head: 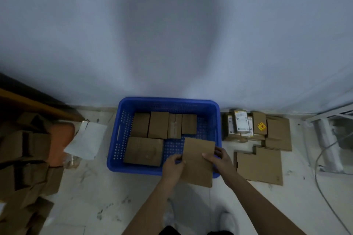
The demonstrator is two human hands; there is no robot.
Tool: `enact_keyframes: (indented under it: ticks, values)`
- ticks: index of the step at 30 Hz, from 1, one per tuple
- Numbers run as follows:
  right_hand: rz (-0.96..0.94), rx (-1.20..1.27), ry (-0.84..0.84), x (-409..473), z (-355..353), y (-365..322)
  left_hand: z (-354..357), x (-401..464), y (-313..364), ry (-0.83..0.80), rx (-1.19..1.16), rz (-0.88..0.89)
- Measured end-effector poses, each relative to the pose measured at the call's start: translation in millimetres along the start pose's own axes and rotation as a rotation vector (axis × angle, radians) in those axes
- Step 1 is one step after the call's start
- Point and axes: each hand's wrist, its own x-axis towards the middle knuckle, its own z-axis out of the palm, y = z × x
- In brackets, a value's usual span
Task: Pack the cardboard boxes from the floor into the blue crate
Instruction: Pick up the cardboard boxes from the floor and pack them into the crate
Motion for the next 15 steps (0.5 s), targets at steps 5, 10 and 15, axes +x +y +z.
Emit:
enact_keyframes:
  ticks: [5, 10, 15]
  values:
    - [0.013, 0.0, 0.023, 20.8, 21.7, 13.6, -4.8, 20.1, -19.0, 0.022, -0.029, -0.039]
    - [-0.015, -0.031, -0.014, 64.0, 38.7, 23.2, -3.2, 60.2, -35.1, 0.04, -0.045, 0.01]
    - [-0.037, -0.034, -0.026, 141.2, 53.3, 54.9, 11.6, 138.3, -63.3, 0.024, -0.089, 0.079]
